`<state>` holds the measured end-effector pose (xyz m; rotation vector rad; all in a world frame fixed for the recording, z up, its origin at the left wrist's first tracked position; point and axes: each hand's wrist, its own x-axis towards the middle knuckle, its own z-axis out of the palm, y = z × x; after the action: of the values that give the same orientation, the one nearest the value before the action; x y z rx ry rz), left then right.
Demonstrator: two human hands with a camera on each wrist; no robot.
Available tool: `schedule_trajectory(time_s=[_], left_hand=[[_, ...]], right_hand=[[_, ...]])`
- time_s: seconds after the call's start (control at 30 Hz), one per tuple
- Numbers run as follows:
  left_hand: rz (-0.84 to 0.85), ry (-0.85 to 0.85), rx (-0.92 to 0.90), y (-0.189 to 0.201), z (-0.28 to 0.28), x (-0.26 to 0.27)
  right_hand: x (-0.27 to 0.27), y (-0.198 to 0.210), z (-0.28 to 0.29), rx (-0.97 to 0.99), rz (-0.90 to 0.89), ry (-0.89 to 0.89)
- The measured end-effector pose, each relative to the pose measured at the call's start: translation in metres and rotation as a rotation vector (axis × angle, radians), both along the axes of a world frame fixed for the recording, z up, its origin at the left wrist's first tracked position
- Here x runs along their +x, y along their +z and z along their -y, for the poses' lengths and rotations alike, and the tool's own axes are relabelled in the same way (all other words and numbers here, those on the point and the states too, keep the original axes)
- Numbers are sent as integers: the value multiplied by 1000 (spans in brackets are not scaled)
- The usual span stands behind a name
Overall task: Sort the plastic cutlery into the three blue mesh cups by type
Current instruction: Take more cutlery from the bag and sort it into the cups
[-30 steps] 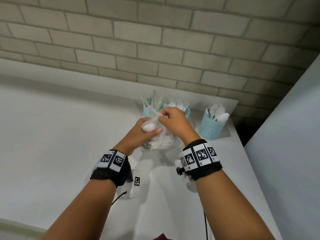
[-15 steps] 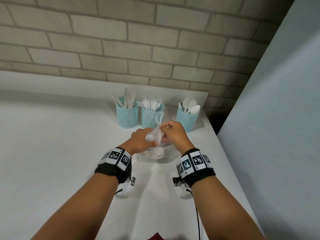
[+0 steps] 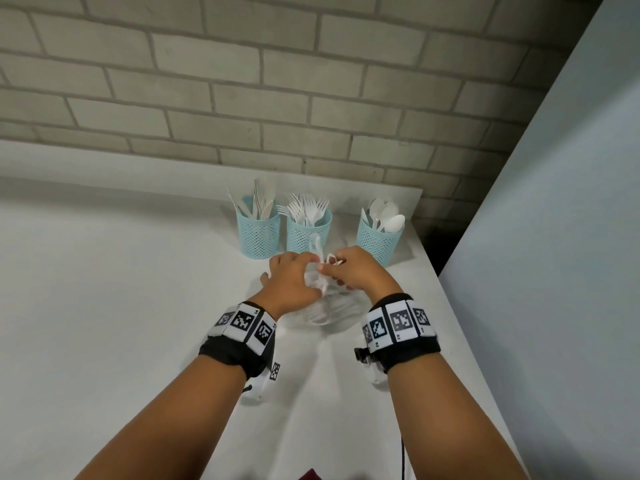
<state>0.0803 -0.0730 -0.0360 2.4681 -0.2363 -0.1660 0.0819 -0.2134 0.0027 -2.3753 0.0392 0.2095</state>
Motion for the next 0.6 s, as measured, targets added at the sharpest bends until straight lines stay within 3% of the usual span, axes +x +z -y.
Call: schedule_trajectory(time_s=[0.1,0.2,0.3,0.37,0.43,0.47,0.53,0.6], left_hand=[[115,54,67,5,8,-6],[87,94,71,1,6,-4],[113,88,107,-3,4,-5],[136,90,110,-4,4,-5],[164,107,53,0,2,-6],[177,124,8,2,0,-6],[205,150,-87,6,-3,-7],[207,156,-134,8,-4,-7]], right_hand=[[-1,-2,-7,40,125,-32],[-4,7,-9,136,270,-85],[-5,25,-5,431,390,-180],[-7,35,-2,644,384,-195],[-5,35,2,690,293,-185],[-3,31,5,621,230,-204],[1,22,13,295,120,-222],[-2,13,19,-103,-44,-65]])
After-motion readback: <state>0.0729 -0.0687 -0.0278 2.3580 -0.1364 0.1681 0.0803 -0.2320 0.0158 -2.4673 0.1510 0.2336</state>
